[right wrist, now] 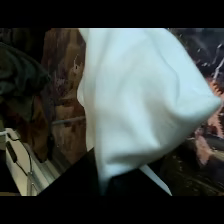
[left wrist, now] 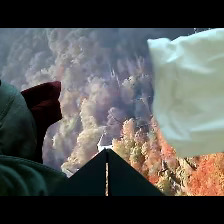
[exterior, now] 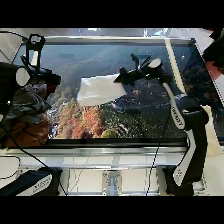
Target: Fold the shirts.
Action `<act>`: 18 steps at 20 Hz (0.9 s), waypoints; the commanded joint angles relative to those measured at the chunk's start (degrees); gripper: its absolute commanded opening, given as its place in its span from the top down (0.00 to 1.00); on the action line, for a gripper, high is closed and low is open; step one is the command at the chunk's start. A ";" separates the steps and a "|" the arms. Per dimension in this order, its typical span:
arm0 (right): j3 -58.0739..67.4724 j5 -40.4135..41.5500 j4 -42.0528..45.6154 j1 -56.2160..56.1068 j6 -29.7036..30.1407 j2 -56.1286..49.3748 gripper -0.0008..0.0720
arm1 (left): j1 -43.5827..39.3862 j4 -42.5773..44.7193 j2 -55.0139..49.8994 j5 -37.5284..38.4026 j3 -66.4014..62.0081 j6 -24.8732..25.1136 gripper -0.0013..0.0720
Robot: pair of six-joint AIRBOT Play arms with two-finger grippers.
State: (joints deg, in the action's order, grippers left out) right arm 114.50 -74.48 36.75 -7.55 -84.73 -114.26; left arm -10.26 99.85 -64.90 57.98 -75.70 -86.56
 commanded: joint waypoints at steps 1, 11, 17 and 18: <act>4.20 -11.78 15.37 9.14 -4.09 8.63 0.97 | 0.04 0.00 0.00 0.02 0.02 -0.07 0.96; -4.94 -30.60 43.52 44.65 -5.31 32.57 0.97 | 0.02 0.00 0.00 0.02 0.02 -0.44 0.96; -46.42 -16.63 48.09 63.71 0.33 51.65 0.97 | 0.02 -0.02 0.02 0.39 0.02 -1.88 0.96; -55.69 -12.72 48.19 66.77 2.12 54.29 0.97 | 0.02 -0.04 0.02 0.39 0.02 -2.21 0.96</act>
State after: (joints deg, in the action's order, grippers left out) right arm 79.15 -95.88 82.76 50.54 -86.21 -67.96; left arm -10.26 99.83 -64.90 58.24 -75.70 -87.64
